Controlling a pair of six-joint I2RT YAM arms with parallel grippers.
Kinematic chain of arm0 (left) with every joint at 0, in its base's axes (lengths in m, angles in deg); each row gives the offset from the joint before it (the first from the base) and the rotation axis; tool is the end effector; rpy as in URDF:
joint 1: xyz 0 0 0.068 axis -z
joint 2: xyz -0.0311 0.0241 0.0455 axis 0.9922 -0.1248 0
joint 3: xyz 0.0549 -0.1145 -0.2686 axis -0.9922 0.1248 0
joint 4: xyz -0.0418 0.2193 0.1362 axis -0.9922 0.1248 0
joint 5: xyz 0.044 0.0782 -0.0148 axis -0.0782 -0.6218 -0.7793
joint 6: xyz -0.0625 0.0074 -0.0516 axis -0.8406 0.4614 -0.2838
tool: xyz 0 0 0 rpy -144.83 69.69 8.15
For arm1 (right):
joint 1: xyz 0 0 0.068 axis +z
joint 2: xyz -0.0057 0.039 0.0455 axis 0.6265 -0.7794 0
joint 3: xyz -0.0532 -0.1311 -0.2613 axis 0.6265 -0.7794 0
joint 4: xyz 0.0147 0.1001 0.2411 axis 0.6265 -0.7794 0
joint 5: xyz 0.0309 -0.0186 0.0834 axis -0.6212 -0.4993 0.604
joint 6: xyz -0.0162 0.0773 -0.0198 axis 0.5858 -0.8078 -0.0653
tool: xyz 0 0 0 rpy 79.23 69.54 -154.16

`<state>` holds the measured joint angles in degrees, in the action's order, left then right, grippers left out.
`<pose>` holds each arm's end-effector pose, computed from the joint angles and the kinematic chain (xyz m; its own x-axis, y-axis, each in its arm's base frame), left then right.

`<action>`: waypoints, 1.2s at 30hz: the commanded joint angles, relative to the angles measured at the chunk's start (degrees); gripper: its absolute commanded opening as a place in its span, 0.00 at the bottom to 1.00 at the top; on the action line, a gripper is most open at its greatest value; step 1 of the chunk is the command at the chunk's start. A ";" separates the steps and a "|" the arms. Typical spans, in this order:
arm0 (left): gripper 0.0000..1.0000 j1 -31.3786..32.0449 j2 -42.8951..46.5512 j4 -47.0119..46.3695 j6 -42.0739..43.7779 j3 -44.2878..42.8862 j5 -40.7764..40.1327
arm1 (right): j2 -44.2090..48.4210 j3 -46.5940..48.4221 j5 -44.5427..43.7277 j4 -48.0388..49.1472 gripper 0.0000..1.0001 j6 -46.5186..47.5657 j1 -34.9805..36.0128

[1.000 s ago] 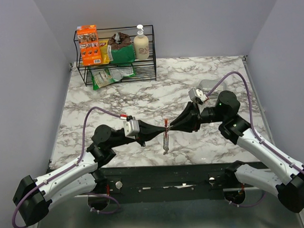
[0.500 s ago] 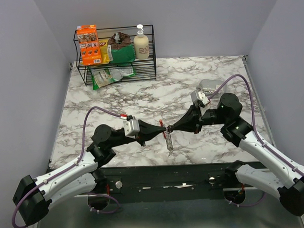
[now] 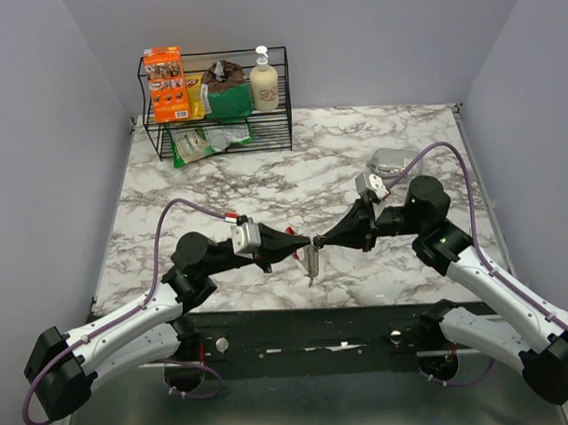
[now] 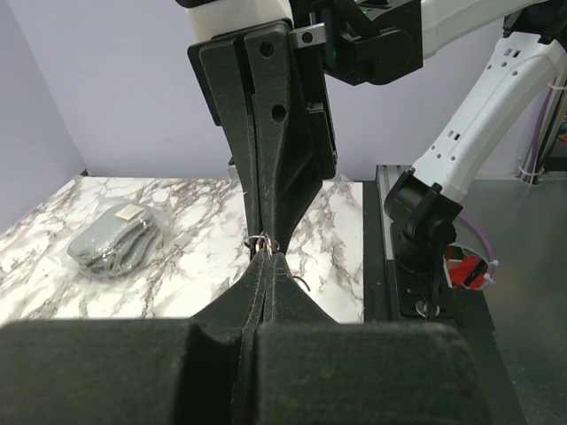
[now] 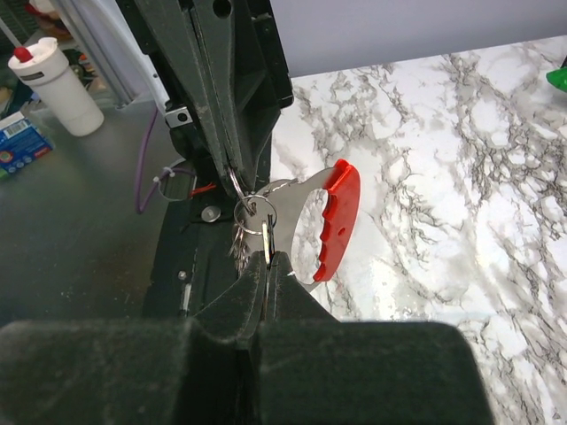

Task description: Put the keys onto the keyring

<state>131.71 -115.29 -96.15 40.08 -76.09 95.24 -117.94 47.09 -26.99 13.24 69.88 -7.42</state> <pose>0.1036 -0.1758 0.3378 0.0748 -0.2558 -0.9638 0.9890 0.1429 0.0388 0.1479 0.1606 0.3449 -0.1230 -0.0428 -0.9915 -0.9924 0.0094 0.1227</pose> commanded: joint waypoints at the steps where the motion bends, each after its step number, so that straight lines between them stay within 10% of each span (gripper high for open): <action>1: 0.00 0.34 0.20 -4.02 -0.23 -3.03 0.44 | -0.10 -1.46 -1.70 -2.46 0.01 1.25 -0.35; 18: 0.00 0.34 -1.38 -4.19 -1.02 -3.73 2.29 | -1.06 -1.46 -2.40 -4.30 0.03 2.39 -0.26; 28: 0.00 0.34 -0.33 -1.56 -0.67 -3.21 2.64 | 5.79 -0.76 -5.57 -1.77 0.76 1.96 -0.35; 36: 0.00 0.34 -0.06 -0.85 -0.93 -3.21 3.43 | 3.96 0.39 2.85 6.32 0.83 -3.23 -0.26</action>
<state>131.71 -116.36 -95.69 39.43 -77.27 97.21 -112.26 46.32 -29.49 13.46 70.23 -7.42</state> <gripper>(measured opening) 0.008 0.840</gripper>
